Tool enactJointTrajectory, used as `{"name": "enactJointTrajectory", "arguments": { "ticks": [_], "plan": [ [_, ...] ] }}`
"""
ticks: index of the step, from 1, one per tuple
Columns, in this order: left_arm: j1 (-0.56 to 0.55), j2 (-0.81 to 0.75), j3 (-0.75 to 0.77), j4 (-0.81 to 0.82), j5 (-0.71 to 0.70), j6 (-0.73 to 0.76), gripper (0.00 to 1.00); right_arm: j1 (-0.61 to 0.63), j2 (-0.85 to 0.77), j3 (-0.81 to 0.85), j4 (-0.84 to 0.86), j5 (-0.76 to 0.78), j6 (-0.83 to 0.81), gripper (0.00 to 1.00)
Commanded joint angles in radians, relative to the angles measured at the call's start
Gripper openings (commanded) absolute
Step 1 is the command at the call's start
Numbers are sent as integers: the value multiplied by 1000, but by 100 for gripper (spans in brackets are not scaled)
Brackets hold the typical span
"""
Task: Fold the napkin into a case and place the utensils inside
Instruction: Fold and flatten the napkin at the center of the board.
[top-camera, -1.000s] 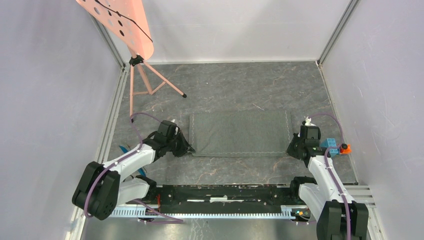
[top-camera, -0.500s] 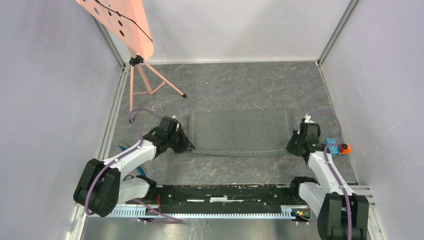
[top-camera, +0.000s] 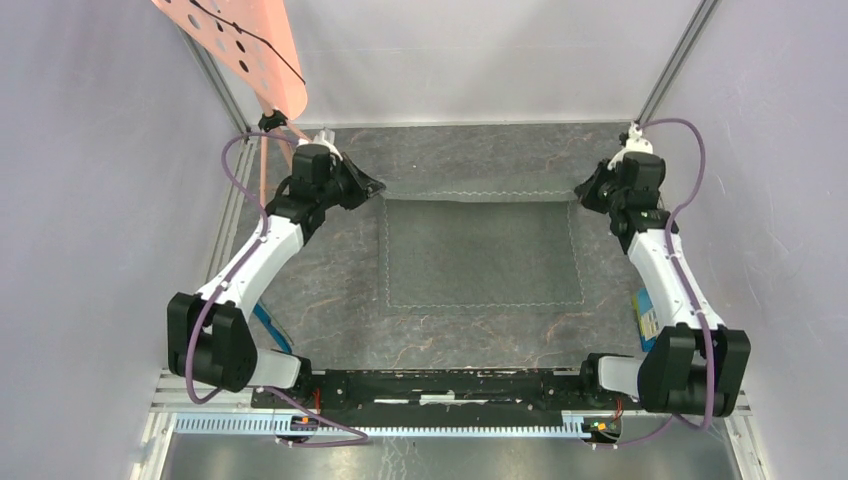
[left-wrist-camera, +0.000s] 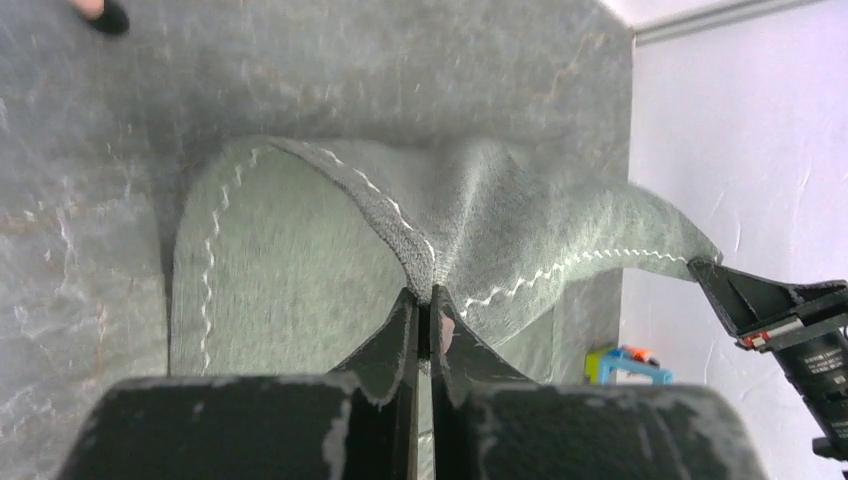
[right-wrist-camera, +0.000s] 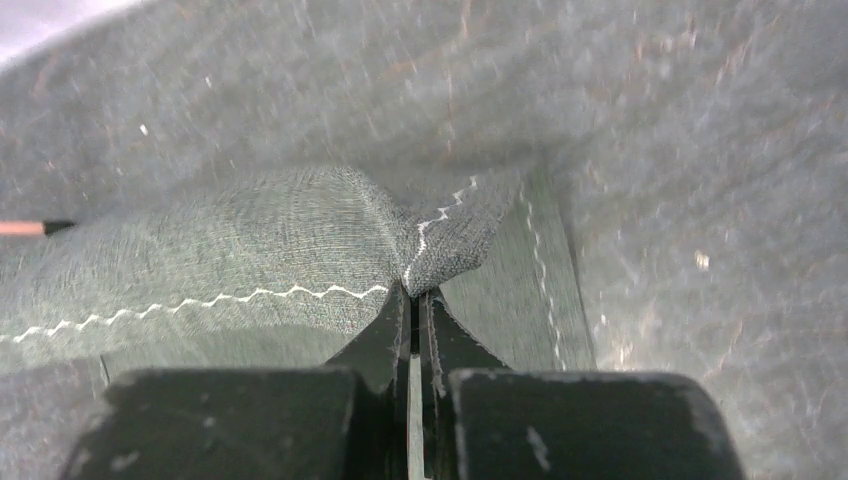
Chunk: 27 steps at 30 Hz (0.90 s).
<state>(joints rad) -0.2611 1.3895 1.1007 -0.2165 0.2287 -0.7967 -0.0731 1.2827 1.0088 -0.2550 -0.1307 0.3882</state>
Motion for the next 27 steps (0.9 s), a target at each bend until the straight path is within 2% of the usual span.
{"name": "enactJointTrajectory", "arguments": {
  "ticks": [1, 4, 8, 11, 19, 27],
  "plan": [
    [-4, -40, -188, 9, 92, 16, 5, -2, -97, -198, -25, -35, -24, 2],
    [-5, -100, -353, 49, 140, -16, 5, -2, -178, -351, -25, -37, -38, 1],
    [-11, -165, -528, 91, 173, -52, 5, -2, -227, -456, -50, -38, -50, 2],
    [-34, -188, -604, 118, 191, -77, 6, -2, -253, -499, -64, -15, -56, 2],
    [-102, -201, -672, 131, 169, -96, 8, -2, -307, -547, -106, 48, -52, 1],
    [-110, -241, -677, 74, 133, -80, 8, -2, -361, -561, -174, 89, -56, 1]
  ]
}}
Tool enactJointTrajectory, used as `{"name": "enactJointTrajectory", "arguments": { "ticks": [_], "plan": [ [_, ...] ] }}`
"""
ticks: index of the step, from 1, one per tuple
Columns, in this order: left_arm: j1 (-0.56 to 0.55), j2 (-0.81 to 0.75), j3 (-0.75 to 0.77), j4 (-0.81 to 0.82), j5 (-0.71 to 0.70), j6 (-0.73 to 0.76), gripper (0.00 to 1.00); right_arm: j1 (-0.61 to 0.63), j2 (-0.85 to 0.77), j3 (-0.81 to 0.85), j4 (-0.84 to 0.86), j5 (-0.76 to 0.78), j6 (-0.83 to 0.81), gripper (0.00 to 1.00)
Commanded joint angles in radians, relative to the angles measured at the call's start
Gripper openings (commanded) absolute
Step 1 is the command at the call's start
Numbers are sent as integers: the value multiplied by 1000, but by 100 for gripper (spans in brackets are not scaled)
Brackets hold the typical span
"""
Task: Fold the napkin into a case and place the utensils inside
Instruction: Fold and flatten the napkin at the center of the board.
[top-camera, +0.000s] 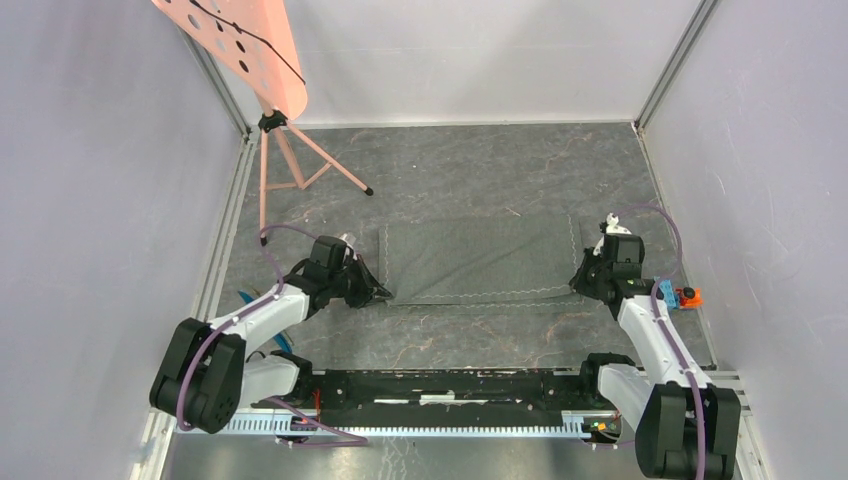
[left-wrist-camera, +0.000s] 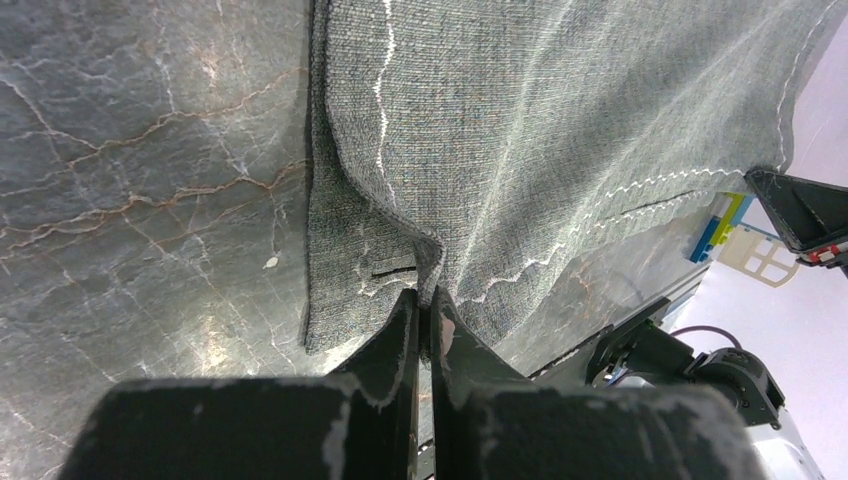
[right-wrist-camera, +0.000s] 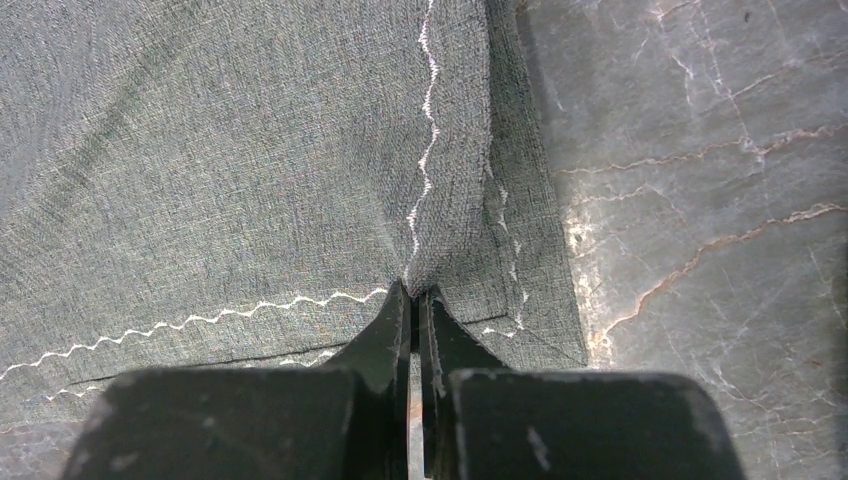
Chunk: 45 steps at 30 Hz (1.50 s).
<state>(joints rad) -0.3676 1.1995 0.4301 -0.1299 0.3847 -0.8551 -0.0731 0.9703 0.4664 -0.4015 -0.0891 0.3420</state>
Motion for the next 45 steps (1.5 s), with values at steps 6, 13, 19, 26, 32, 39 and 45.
{"name": "enactJointTrajectory", "arguments": {
  "ticks": [6, 13, 19, 26, 32, 39, 45],
  "plan": [
    [-5, -35, -35, 15, -12, -36, 9, -4, -52, -50, -42, 67, 2, 0],
    [-16, -37, -58, 30, -18, -47, 9, -4, -71, -55, -61, 112, 16, 0],
    [-25, -37, -60, 27, -23, -48, 10, -4, -100, -51, -76, 153, 34, 0],
    [-31, -25, -66, 24, -31, -42, 10, -4, -80, -49, -79, 167, 34, 0],
    [-32, -14, -68, 23, -41, -35, 11, -4, -56, -63, -55, 159, 34, 0],
    [-34, 5, -67, 26, -49, -30, 11, -4, -47, -69, -44, 154, 36, 0],
    [-35, 5, -68, 28, -49, -27, 12, -4, -46, -69, -46, 158, 38, 0]
  ]
}}
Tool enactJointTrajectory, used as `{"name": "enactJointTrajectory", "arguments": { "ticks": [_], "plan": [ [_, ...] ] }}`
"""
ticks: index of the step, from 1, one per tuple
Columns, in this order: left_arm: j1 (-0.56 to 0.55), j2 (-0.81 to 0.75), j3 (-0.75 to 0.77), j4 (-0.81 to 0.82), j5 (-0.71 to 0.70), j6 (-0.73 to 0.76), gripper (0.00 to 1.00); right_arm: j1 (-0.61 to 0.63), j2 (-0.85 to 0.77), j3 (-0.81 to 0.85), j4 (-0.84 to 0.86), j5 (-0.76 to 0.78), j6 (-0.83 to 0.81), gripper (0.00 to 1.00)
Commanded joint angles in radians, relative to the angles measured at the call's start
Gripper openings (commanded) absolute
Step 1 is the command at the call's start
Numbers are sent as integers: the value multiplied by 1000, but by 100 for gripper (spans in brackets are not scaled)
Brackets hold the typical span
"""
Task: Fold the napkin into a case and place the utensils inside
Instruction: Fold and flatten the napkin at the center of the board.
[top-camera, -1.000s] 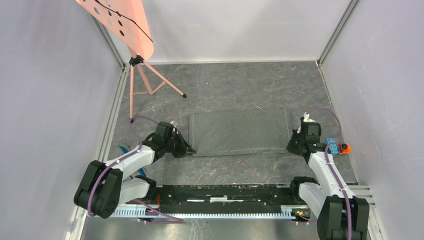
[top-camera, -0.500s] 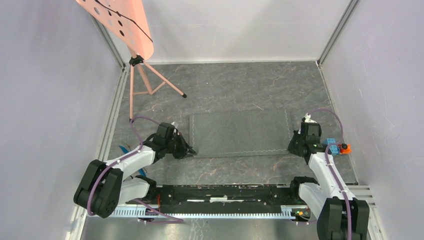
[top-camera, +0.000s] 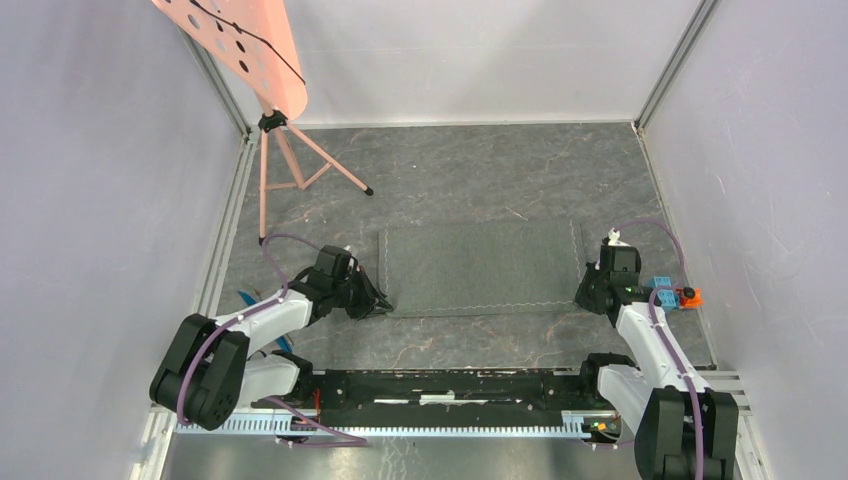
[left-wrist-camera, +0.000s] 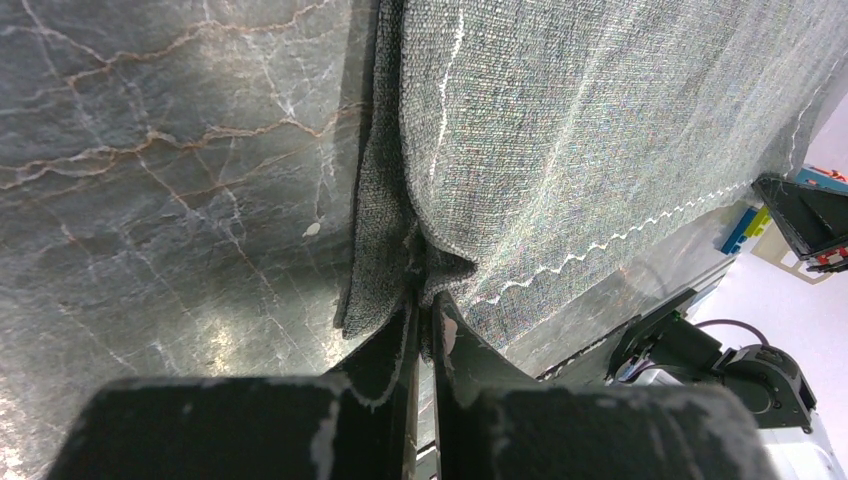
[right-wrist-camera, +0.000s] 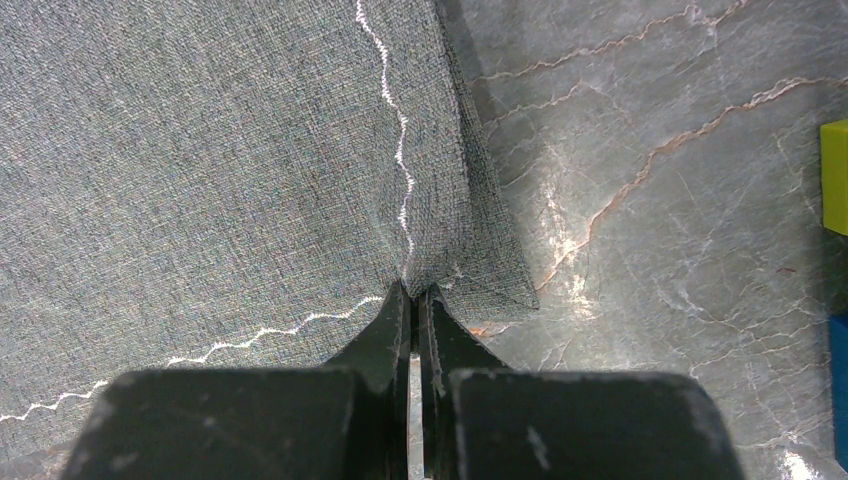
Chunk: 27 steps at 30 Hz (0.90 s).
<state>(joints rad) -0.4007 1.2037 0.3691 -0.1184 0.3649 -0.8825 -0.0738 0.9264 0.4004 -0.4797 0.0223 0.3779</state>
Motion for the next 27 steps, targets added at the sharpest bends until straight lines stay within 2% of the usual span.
{"name": "enactJointTrajectory", "arguments": {
  "ticks": [1, 7, 14, 27],
  "plan": [
    [-2, 3, -8, 17, -30, 1, 12, -3, -1, -3, 32, 47, 0, 0],
    [-2, -3, 15, 18, -37, -2, 12, -3, -1, -2, 32, 45, -1, 0],
    [-2, -21, 96, -55, -91, 45, 11, -3, -2, 4, 28, 51, -2, 0],
    [0, 29, 43, -32, -107, 45, 13, -2, 7, -3, 39, 17, -4, 4]
  ]
}}
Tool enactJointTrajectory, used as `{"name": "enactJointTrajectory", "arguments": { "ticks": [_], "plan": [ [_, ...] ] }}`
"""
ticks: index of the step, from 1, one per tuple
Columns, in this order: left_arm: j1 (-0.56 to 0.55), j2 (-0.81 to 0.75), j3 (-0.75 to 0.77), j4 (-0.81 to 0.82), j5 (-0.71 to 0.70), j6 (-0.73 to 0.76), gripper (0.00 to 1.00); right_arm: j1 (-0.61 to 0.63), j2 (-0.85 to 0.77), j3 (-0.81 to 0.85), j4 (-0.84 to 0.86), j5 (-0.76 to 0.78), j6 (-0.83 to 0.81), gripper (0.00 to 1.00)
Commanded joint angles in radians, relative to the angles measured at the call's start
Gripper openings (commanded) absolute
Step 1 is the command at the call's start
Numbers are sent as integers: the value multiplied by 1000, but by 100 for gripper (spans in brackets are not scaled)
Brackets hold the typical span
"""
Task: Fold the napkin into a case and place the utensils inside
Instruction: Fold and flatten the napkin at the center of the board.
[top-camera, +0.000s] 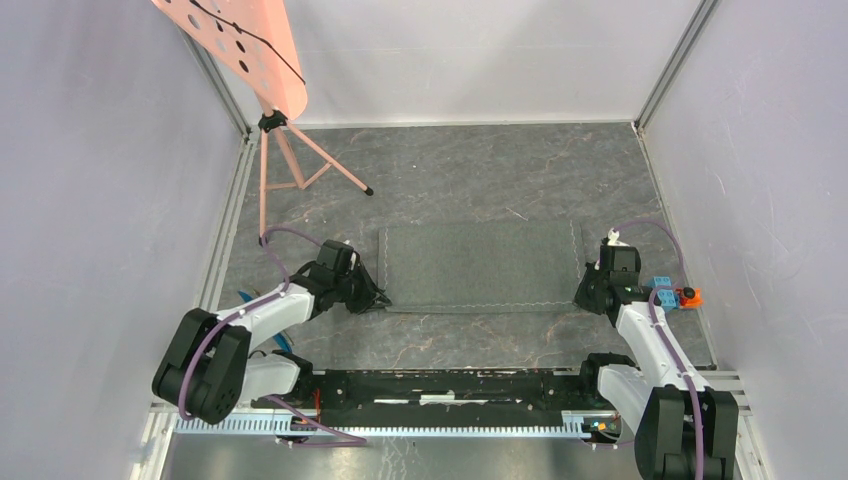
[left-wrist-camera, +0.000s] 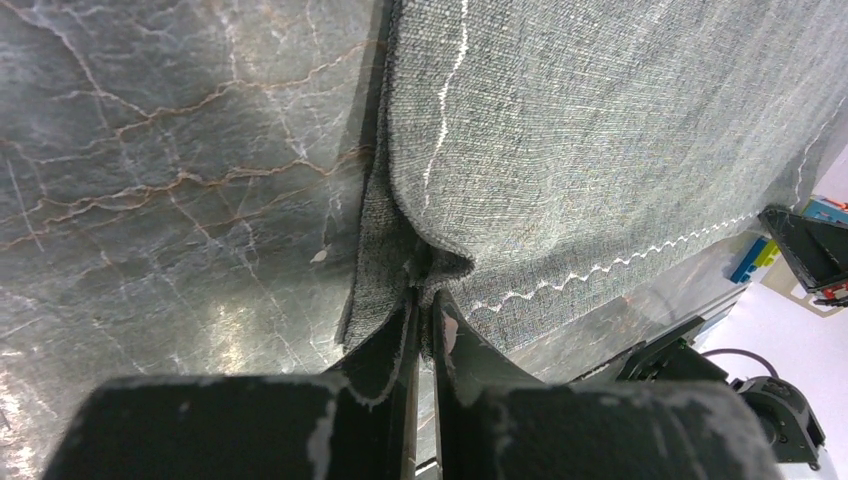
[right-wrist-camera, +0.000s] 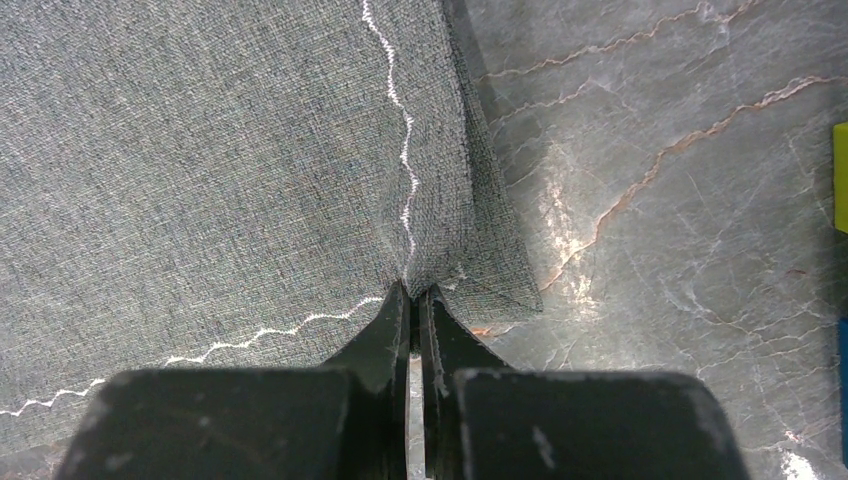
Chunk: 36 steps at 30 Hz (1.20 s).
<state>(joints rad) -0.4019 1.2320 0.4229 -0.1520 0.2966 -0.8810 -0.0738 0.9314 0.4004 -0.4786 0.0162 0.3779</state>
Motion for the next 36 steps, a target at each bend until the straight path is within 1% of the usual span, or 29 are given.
{"name": "enactJointTrajectory", "arguments": {
  "ticks": [1, 3, 5, 7, 8, 9, 10, 11, 12, 14, 15, 16, 19, 21, 23, 25, 26, 28, 30, 33, 36],
  "plan": [
    [0, 0, -11, -2, -44, 46, 14, -3, 4, -4, 40, 22, -7, 6],
    [0, 0, -10, -9, -51, 50, 16, -3, 7, -4, 44, 15, -6, 7],
    [1, -2, -6, -12, -52, 57, 21, -3, 4, -3, 47, 1, -6, 10],
    [0, -15, 7, -36, -49, 62, 33, -2, -2, 11, 32, -13, -7, 15],
    [-1, -29, 11, -55, -49, 62, 40, -3, -10, 32, 13, -14, -12, 19],
    [-2, -54, 18, -81, -56, 62, 46, -3, -23, 56, 0, -15, -16, 26],
    [-2, -84, 24, -111, -72, 58, 51, -3, -37, 73, -19, -15, -22, 39],
    [-1, -116, 31, -153, -91, 57, 54, -3, -52, 98, -39, -4, -25, 48],
    [-1, -154, 42, -199, -113, 57, 57, -3, -63, 120, -67, 3, -27, 55],
    [0, -226, 58, -251, -135, 60, 63, -1, -82, 148, -105, -9, -41, 64],
    [-1, -257, 65, -262, -129, 60, 64, -1, -91, 157, -123, -13, -48, 65],
    [-1, -277, 68, -267, -114, 56, 66, 0, -104, 162, -127, -51, -57, 67],
    [-12, -292, 75, -239, -40, 25, 67, 7, -119, 168, -91, -170, -107, 79],
    [-40, -269, 67, -155, 9, -2, 69, 7, -71, 169, -63, -234, -123, 82],
    [-68, -199, 63, -49, 77, -27, 71, 7, -7, 165, -36, -281, -136, 82],
    [-88, -102, 77, 35, 143, -39, 73, 6, 41, 147, -2, -282, -136, 82],
    [-93, -69, 83, 53, 137, -39, 74, 7, 58, 135, 12, -266, -136, 81],
    [-95, -23, 77, 94, 103, -43, 74, 6, 72, 107, 42, -243, -120, 81],
    [-91, 4, 66, 81, 35, -38, 75, 6, 77, 77, 64, -234, -102, 80],
    [-88, 17, 49, -2, -110, -25, 75, 6, 71, 29, 96, -167, -82, 80],
    [-82, 1, 45, -59, -162, 5, 76, 8, 76, 29, 92, -148, -97, 79]
  ]
}}
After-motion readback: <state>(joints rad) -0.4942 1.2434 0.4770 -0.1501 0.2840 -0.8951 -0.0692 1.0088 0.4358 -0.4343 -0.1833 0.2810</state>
